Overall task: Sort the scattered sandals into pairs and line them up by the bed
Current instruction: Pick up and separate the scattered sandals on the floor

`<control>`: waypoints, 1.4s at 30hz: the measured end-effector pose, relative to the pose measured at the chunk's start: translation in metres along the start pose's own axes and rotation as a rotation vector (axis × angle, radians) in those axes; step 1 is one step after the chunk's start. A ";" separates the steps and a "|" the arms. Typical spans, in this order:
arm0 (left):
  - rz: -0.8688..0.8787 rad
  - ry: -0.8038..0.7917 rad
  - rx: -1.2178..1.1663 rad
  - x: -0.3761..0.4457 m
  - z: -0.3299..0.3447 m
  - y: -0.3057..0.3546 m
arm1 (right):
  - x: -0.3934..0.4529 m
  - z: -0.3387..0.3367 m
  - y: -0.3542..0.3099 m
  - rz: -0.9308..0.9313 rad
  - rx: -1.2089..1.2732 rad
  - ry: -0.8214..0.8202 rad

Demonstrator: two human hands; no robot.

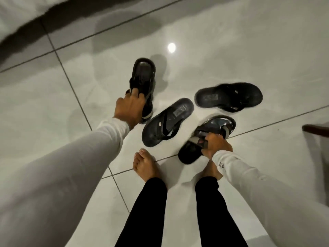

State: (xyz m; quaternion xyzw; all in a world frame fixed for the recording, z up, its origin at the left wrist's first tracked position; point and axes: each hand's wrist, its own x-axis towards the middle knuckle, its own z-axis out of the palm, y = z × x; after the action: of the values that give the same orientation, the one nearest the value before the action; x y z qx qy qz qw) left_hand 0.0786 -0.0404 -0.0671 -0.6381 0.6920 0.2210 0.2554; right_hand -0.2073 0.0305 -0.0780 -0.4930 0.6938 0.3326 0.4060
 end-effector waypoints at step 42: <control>-0.265 0.098 -0.188 -0.071 0.085 -0.141 | 0.021 0.013 -0.244 0.166 0.366 -0.141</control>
State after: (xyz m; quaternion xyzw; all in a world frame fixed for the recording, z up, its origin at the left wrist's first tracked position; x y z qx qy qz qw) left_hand 0.2288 0.0554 -0.0844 -0.7548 0.5897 0.2178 0.1871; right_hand 0.0248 -0.0387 -0.1178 -0.3281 0.7507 0.2670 0.5074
